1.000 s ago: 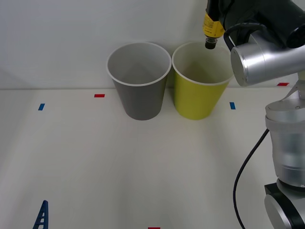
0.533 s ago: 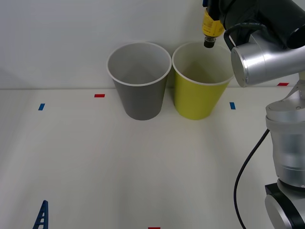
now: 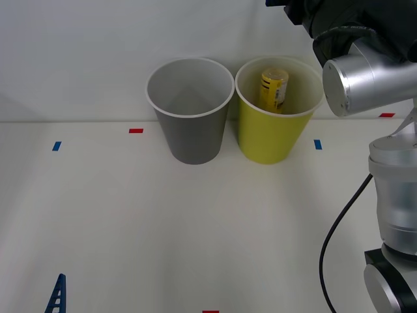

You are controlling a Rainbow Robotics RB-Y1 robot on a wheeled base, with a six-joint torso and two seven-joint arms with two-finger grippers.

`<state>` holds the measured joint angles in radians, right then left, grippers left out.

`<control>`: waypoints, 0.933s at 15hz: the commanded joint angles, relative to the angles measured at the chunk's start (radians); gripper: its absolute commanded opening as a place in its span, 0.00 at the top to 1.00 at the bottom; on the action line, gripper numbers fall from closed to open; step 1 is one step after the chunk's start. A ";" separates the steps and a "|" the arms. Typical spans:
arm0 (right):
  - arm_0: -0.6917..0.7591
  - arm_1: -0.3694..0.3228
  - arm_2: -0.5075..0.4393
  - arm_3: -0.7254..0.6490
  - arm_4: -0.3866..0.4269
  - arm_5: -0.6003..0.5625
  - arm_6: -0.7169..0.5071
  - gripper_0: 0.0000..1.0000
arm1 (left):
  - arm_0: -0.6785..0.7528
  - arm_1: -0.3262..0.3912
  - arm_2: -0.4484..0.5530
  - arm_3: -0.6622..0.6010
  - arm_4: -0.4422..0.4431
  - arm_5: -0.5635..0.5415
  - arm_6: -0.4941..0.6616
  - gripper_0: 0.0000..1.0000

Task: Put cans in the gray bin and PET bottles in the light green bin.

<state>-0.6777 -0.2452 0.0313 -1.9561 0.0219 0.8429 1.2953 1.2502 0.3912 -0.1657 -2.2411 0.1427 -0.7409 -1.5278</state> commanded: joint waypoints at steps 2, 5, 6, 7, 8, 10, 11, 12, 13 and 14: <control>0.009 -0.013 -0.007 -0.029 0.026 0.038 0.007 0.00 | 0.000 0.000 0.000 0.000 0.000 0.000 0.000 0.00; 0.092 -0.037 -0.044 -0.155 0.018 0.114 0.018 0.00 | 0.000 0.000 0.000 0.000 0.000 0.000 0.000 0.00; 0.136 -0.048 -0.050 -0.199 0.016 0.114 0.019 0.00 | 0.000 0.000 0.000 0.000 0.000 0.000 0.000 0.00; 0.176 -0.059 -0.057 -0.239 0.001 0.114 0.019 0.00 | 0.000 0.000 0.000 0.000 0.000 0.000 0.000 0.00; 0.221 -0.068 -0.065 -0.282 -0.016 0.114 0.018 0.00 | 0.000 0.000 0.000 0.000 0.000 0.000 0.000 0.00; 0.302 -0.092 -0.071 -0.357 -0.043 0.114 0.018 0.00 | 0.000 0.000 0.000 0.000 0.000 0.000 0.000 0.00; 0.337 -0.100 -0.071 -0.383 -0.048 0.114 0.021 0.00 | 0.000 0.000 0.000 0.000 0.000 0.000 0.000 0.00; 0.379 -0.111 -0.071 -0.417 -0.050 0.114 0.022 0.00 | 0.000 0.000 0.000 0.000 0.000 0.000 0.000 0.00; 0.418 -0.114 -0.076 -0.451 -0.051 0.114 0.024 0.00 | 0.000 0.000 0.000 0.000 0.000 0.000 0.000 0.00; 0.460 -0.115 -0.079 -0.484 -0.051 0.114 0.024 0.00 | 0.000 0.000 0.000 0.000 0.000 0.000 0.000 0.00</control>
<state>-0.2555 -0.3564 -0.0436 -2.4069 -0.0277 0.9571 1.3181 1.2502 0.3912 -0.1657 -2.2411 0.1427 -0.7409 -1.5278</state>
